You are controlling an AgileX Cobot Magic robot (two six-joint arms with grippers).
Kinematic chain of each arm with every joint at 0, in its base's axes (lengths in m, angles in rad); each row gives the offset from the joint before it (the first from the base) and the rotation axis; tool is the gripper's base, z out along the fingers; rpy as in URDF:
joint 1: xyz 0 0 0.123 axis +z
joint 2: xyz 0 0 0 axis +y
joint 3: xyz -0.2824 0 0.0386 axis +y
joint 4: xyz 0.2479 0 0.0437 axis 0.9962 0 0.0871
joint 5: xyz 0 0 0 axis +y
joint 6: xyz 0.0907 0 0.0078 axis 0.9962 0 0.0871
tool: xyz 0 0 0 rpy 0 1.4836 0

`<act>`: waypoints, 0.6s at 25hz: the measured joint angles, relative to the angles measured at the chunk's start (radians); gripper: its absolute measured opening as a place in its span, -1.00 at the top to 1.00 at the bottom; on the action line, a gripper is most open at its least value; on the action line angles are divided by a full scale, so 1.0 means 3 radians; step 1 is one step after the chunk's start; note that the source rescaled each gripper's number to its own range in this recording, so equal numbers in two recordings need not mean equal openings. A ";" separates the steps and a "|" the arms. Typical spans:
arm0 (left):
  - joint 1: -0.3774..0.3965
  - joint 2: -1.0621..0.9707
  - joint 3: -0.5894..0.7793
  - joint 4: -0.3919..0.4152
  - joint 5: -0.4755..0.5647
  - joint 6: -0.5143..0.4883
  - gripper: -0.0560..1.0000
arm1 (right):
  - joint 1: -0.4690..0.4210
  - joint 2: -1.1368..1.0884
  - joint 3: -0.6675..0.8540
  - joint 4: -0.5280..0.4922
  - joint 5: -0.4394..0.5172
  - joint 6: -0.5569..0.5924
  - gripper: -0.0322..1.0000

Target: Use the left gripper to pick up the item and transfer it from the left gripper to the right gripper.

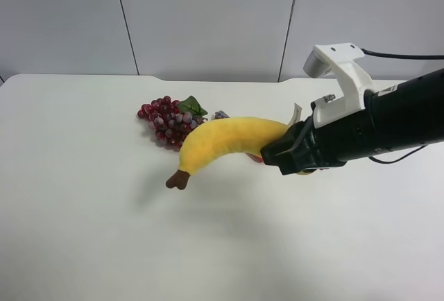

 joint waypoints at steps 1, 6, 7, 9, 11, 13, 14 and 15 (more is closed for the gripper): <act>0.0163 0.0000 0.0000 0.0000 0.0000 0.0000 -0.99 | 0.0000 0.0000 0.0000 0.0000 0.0000 0.0000 0.94; 0.0844 0.0000 0.0000 0.0000 0.0000 0.0000 -0.99 | -0.0065 0.0000 0.0000 -0.0781 0.0018 0.0856 0.94; 0.0962 0.0000 0.0000 0.0000 0.0000 0.0000 -0.99 | -0.0133 0.0000 0.0000 -0.0889 0.0039 0.0970 0.94; 0.1159 0.0000 0.0000 0.0000 0.0000 0.0000 -0.99 | -0.0307 0.0000 0.0000 -0.1098 0.0118 0.1162 0.94; 0.1332 0.0000 0.0000 0.0000 0.0000 0.0000 -0.99 | -0.0521 0.0000 0.0000 -0.1220 0.0196 0.1237 0.94; 0.1447 0.0000 0.0000 0.0000 0.0000 0.0000 -0.99 | -0.0693 0.0000 0.0000 -0.1337 0.0283 0.1242 0.94; 0.1495 0.0000 0.0000 0.0000 0.0000 0.0000 -0.99 | -0.0771 0.0000 0.0000 -0.1392 0.0319 0.1246 0.94; 0.1536 0.0000 0.0000 0.0000 0.0000 0.0000 -0.99 | -0.0837 0.0000 0.0000 -0.1448 0.0368 0.1253 0.94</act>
